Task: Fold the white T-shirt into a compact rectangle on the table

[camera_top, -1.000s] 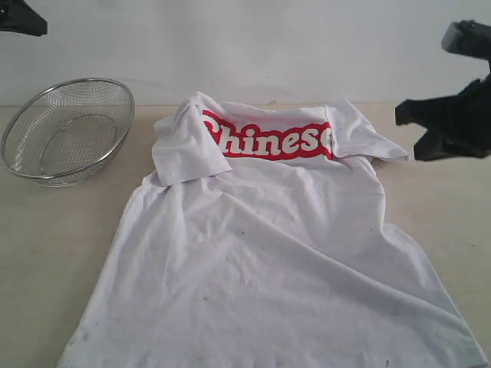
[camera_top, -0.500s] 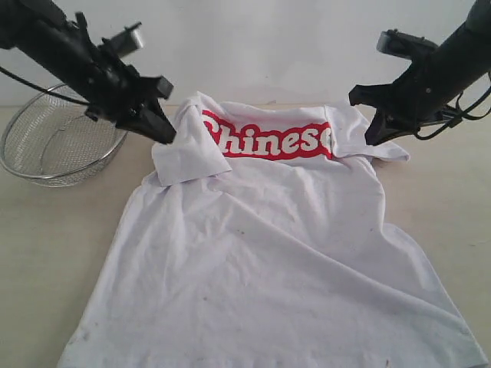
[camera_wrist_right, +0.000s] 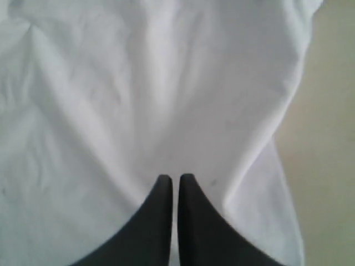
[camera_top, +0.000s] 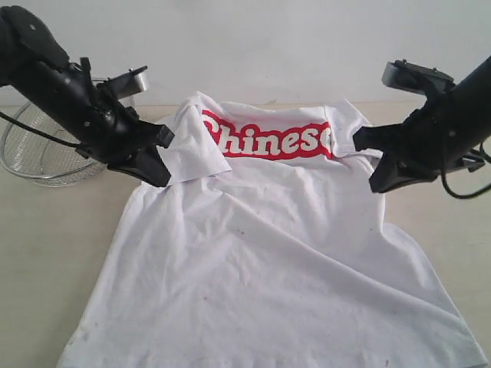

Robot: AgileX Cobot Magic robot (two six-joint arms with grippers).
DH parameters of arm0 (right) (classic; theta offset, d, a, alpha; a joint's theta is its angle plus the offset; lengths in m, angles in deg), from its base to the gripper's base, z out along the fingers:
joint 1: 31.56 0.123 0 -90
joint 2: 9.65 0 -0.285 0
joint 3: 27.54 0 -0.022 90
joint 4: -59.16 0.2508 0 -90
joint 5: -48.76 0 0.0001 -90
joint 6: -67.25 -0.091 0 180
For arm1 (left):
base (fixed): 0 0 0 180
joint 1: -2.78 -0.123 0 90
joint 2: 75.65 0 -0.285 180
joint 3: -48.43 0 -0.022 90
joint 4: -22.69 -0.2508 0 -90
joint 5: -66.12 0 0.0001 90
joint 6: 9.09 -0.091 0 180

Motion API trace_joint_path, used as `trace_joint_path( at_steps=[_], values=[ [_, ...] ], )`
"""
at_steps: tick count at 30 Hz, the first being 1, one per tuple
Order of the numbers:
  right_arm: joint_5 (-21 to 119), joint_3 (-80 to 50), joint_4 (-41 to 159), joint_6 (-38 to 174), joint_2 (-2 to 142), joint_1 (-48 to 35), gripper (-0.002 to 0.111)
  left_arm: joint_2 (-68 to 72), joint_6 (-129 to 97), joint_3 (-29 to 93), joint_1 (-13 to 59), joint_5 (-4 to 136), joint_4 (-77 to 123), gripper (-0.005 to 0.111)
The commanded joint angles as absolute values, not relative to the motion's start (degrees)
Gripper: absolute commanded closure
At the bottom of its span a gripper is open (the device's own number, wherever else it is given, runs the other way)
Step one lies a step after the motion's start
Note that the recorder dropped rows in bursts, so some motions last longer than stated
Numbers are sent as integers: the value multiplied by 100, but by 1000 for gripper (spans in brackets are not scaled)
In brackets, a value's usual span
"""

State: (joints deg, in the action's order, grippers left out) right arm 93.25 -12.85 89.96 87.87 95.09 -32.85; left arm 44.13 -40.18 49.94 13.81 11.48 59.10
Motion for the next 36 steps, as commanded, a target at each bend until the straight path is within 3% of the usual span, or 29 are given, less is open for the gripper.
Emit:
trace_joint_path(
  at_steps=[1,7,19,23,36],
  values=[
    [8977,-309,9051,8601,8704,-2769,108,3736,-3857,4460,1399,1252,5967,102],
    [8629,804,8932,8556,8486,-2301,108,3116,-3799,3410,1410,1608,5994,102],
    [7715,1961,8928,8569,8339,-2301,108,2554,-4939,1111,1418,3281,7737,102],
    [7540,2072,8928,8569,8339,-2301,108,2554,-5659,851,1445,3522,8576,102],
    [7280,2099,8963,8515,8339,-2301,108,3255,-5906,843,1500,3641,8675,102]
  ],
)
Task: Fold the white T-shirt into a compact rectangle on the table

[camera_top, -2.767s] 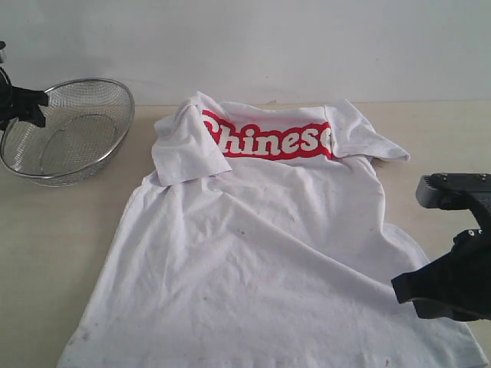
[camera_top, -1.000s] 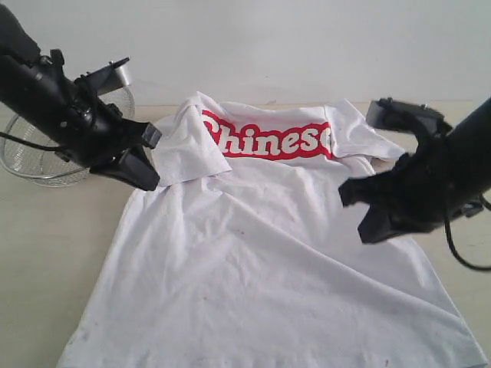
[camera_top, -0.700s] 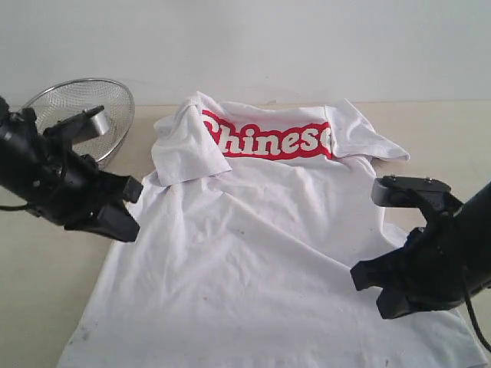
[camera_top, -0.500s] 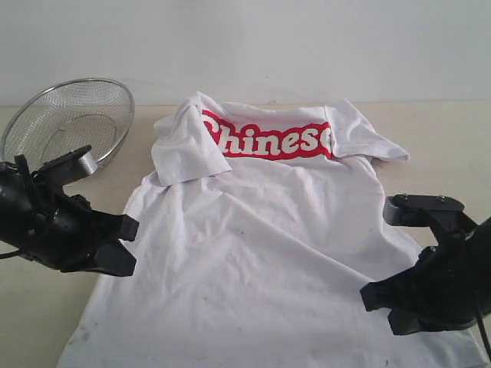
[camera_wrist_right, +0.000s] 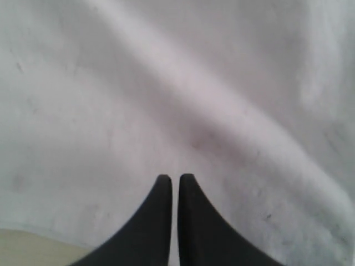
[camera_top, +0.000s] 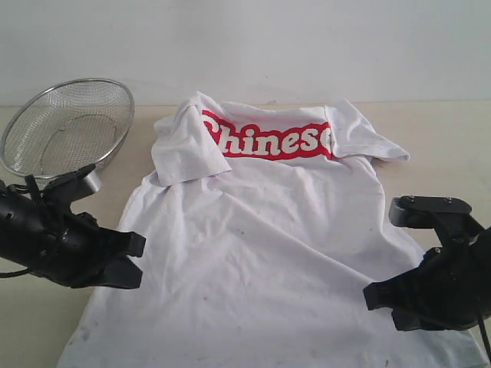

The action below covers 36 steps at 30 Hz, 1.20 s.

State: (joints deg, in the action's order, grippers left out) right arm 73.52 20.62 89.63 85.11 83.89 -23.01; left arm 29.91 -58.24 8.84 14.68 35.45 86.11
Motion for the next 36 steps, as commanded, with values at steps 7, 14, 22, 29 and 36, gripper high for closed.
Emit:
trace_joint_path(
  at_steps=[7,14,22,29,36],
  values=[
    [7220,2099,8934,8515,8474,-2301,108,3377,-5962,843,1500,3701,8663,102],
    [7068,2099,8934,8515,8940,-2301,108,3377,-5962,843,1500,3534,8579,102],
    [7218,2099,8934,8541,9191,-2301,108,3377,-5614,843,1500,3455,7979,102],
    [7576,2099,8802,8502,9190,-2301,108,3377,-4558,843,1500,3378,6836,102],
    [7798,2099,8777,8499,9190,-2301,108,3311,-4503,555,1500,3339,6823,102]
  ],
)
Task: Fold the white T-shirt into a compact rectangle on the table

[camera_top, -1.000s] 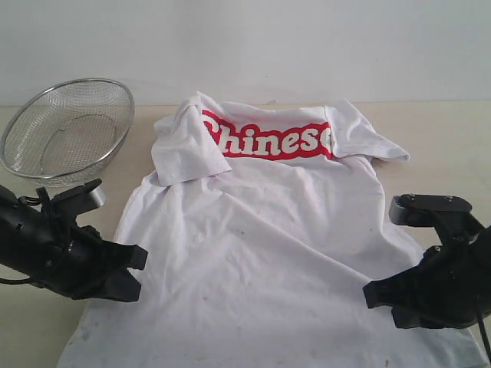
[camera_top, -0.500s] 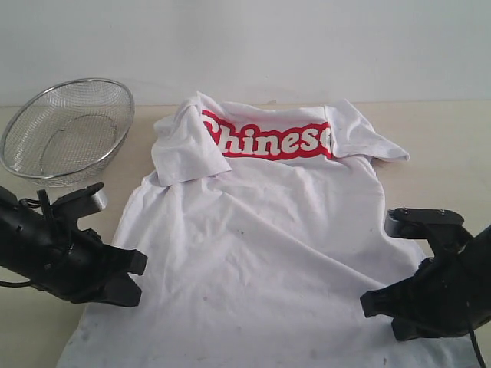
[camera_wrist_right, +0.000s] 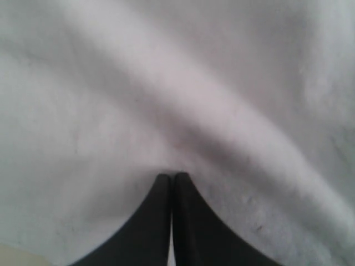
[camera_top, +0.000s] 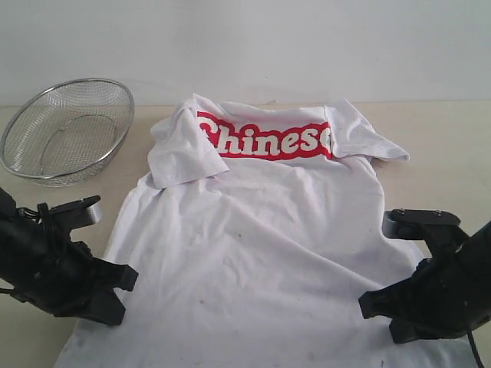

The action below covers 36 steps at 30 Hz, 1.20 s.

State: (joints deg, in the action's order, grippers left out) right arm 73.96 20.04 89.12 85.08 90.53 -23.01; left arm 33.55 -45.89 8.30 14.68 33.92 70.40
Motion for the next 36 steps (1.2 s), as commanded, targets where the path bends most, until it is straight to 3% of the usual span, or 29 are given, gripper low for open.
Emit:
trace_joint_path(
  at_steps=[1,26,36],
  values=[
    [7828,2099,8777,8499,9190,-2301,108,3280,-4503,482,1500,3375,6823,102],
    [8135,2739,8808,8256,9166,-2301,108,2498,-4415,-72,1612,3194,6938,102],
    [8521,2718,8829,8209,7870,-2301,108,1919,-4292,-82,1612,2927,6938,102]
  ],
)
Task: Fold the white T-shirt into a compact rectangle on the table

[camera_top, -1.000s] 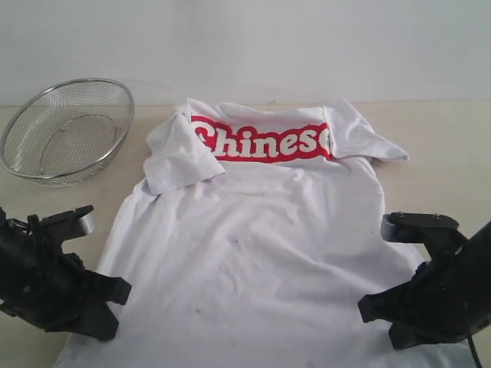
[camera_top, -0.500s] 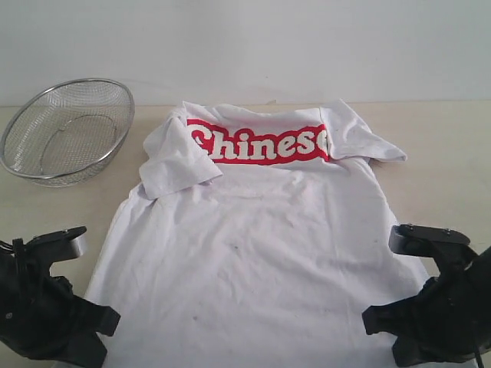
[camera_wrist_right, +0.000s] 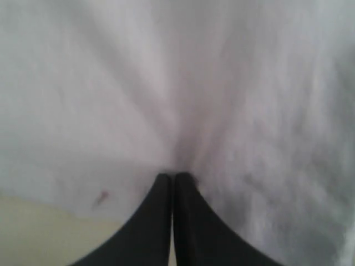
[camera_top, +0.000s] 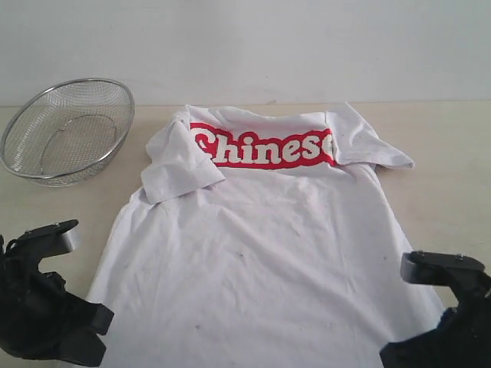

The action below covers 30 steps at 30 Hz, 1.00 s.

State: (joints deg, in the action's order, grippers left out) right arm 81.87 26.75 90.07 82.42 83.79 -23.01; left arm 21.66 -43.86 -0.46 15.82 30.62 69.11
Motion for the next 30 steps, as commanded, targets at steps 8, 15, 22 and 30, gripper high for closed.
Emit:
trace_joint_path(
  at_steps=[8,15,22,30],
  values=[
    [8900,2231,8829,8225,7129,-2301,109,1292,-4238,-70,1612,3182,6938,102],
    [8874,1717,8856,8450,7425,-2301,109,2159,-4250,250,1612,3291,6499,102],
    [8853,1695,8843,8539,7400,-2301,109,2681,-4070,372,1612,2940,5888,102],
    [8796,1695,8843,8577,7400,-2301,109,2681,-3690,372,1612,2301,5472,102]
  ],
)
